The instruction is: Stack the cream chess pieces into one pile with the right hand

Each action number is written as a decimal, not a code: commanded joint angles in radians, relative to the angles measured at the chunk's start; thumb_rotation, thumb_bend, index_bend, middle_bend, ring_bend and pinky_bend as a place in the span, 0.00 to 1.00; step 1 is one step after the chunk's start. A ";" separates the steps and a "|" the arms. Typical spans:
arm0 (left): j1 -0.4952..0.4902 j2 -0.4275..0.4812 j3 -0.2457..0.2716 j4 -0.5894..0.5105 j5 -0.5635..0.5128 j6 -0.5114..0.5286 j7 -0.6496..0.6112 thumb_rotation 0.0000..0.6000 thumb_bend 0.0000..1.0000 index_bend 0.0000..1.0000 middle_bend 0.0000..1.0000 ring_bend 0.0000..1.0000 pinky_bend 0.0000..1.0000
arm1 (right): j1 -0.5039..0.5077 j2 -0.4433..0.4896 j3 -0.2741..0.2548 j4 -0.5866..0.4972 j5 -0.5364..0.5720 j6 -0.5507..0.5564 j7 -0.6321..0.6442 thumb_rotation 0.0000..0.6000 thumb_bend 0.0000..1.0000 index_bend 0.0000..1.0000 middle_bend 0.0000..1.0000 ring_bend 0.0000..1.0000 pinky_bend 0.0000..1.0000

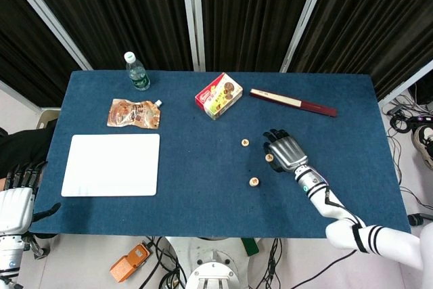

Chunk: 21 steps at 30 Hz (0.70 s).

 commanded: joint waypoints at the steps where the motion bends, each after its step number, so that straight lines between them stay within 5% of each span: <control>1: 0.001 -0.002 0.001 0.002 0.001 0.001 -0.002 1.00 0.00 0.12 0.12 0.10 0.01 | -0.007 0.062 -0.034 -0.106 -0.072 0.019 -0.009 1.00 0.51 0.58 0.23 0.17 0.21; 10: 0.005 -0.009 0.002 0.018 -0.004 0.001 -0.017 1.00 0.00 0.12 0.12 0.10 0.01 | -0.012 0.064 -0.089 -0.176 -0.140 0.026 -0.065 1.00 0.51 0.57 0.23 0.17 0.21; 21: 0.003 -0.019 0.001 0.033 -0.005 -0.005 -0.025 1.00 0.00 0.12 0.12 0.10 0.01 | -0.007 0.044 -0.086 -0.173 -0.127 0.021 -0.106 1.00 0.51 0.55 0.23 0.17 0.21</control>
